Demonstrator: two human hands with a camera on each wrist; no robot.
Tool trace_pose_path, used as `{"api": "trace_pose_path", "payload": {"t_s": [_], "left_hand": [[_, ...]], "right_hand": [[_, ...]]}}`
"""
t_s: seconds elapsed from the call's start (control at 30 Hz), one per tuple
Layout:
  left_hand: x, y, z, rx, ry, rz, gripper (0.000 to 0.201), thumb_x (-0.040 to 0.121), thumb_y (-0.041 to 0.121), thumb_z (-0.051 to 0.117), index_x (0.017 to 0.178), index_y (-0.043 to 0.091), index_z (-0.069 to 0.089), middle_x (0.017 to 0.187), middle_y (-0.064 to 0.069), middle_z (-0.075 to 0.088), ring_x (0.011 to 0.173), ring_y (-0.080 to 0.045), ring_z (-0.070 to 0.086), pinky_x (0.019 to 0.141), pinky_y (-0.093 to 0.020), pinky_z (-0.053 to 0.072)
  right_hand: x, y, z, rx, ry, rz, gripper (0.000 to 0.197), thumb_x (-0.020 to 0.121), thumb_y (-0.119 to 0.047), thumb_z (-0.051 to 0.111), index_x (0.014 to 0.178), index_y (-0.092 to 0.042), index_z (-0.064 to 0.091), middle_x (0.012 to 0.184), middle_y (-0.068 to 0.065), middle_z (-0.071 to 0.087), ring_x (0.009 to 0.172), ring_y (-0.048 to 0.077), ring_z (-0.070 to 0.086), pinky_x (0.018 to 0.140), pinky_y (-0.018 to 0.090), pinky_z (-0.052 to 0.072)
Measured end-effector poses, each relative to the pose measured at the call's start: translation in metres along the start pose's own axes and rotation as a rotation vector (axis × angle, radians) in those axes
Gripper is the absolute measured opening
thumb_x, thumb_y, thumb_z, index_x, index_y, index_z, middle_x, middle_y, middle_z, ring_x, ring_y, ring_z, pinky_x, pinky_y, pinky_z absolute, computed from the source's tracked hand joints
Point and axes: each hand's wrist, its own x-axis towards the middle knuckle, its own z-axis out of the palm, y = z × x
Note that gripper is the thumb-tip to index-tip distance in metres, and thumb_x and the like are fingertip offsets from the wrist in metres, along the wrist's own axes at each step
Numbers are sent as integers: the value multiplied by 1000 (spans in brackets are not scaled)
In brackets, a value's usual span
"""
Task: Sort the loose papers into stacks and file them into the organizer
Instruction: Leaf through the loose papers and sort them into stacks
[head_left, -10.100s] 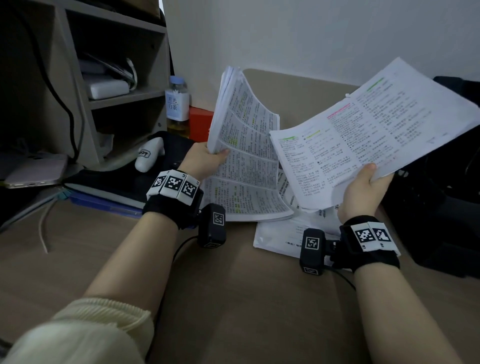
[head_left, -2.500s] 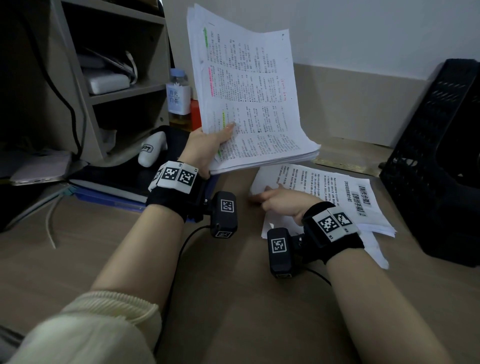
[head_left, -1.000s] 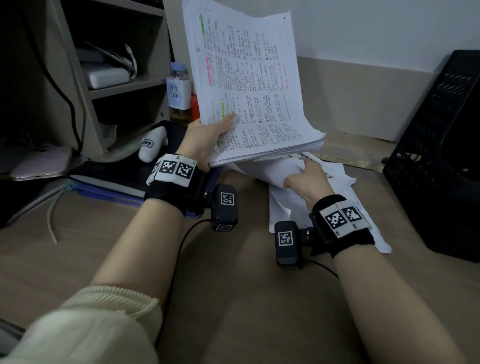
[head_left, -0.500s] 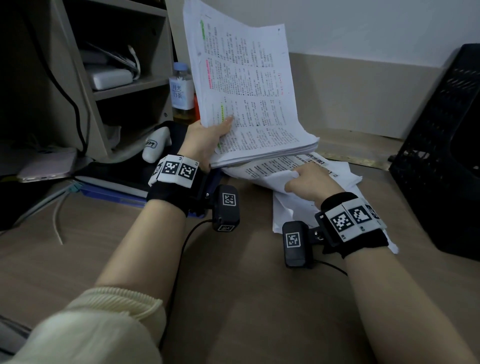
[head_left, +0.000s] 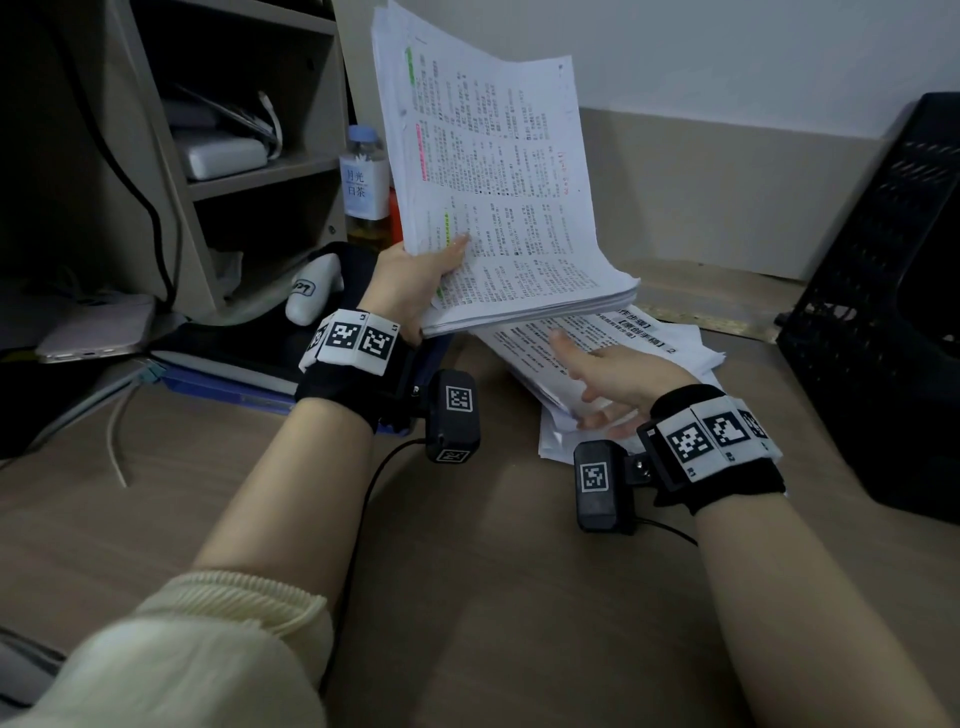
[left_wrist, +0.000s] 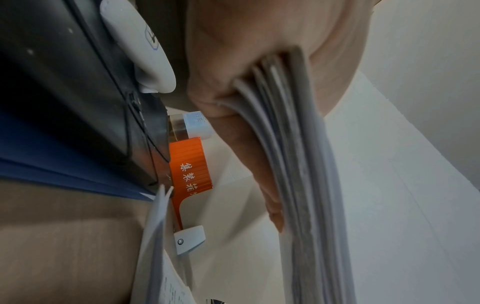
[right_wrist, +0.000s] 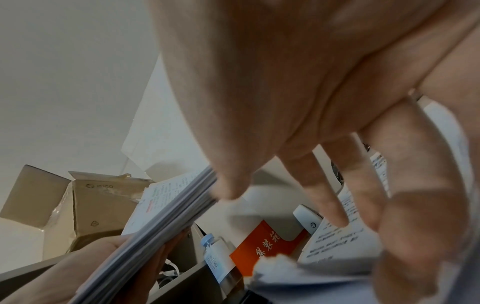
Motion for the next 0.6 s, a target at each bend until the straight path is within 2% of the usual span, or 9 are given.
{"api": "trace_pose_path", "payload": {"t_s": [0.07,0.17,0.2,0.27,0.3,0.37,0.4,0.47,0.6], "left_hand": [[0,0,0,1,0,-1,29,87,10,70,116,6,63,107,-11,72,95,-24,72,84,-42,59],[0,0,1,-24,-1,-5,29,87,9,70,114,5,63,103,-10,73,94,-24,73,84,-43,59],[0,-1,2,-25,0,-7,29,87,9,70,114,5,63,102,-9,73,93,-24,73,84,-43,59],[-1,-2,4,-26,1,-17,31,87,8,69,117,2,62,106,-11,72,96,-25,72,86,-43,58],[-1,-4,5,-24,1,-24,34,87,8,69,119,1,61,110,-13,71,98,-26,71,87,-43,58],[-2,-7,9,23,4,-28,36,87,9,70,121,1,61,114,-12,70,98,-24,70,86,-39,58],[-3,-9,10,63,9,-27,36,88,10,70,122,1,61,115,-11,69,98,-23,70,84,-36,59],[-3,-12,12,126,12,-38,38,87,12,70,123,2,61,118,-12,69,100,-23,70,85,-35,59],[-4,-14,10,215,-14,-90,39,88,15,70,125,3,60,118,-11,68,102,-24,69,76,-29,60]], "right_hand": [[3,4,-2,48,51,36,78,90,-70,25,133,-9,47,115,8,57,70,17,66,82,35,54],[13,16,-10,38,130,71,58,97,-50,41,134,-5,44,122,6,54,83,19,61,70,26,47],[16,21,-12,28,153,80,55,95,-45,48,133,-6,45,126,7,53,92,22,59,74,27,45],[24,29,-15,57,232,118,59,84,-43,57,131,-10,46,132,10,51,114,29,51,93,36,43],[27,32,-15,124,277,146,63,80,-43,58,134,-13,43,138,12,45,125,33,43,101,41,39],[28,34,-15,225,377,210,67,84,-34,55,143,-17,29,148,13,28,136,36,27,107,45,32],[28,36,-15,275,418,227,68,87,-29,53,146,-17,22,149,14,23,137,36,25,107,45,32],[33,44,-16,392,458,229,69,88,-22,50,147,-17,16,149,14,24,134,36,29,102,44,34],[35,48,-15,661,521,187,63,90,-13,44,147,-15,18,145,11,30,124,34,41,80,32,36]]}}
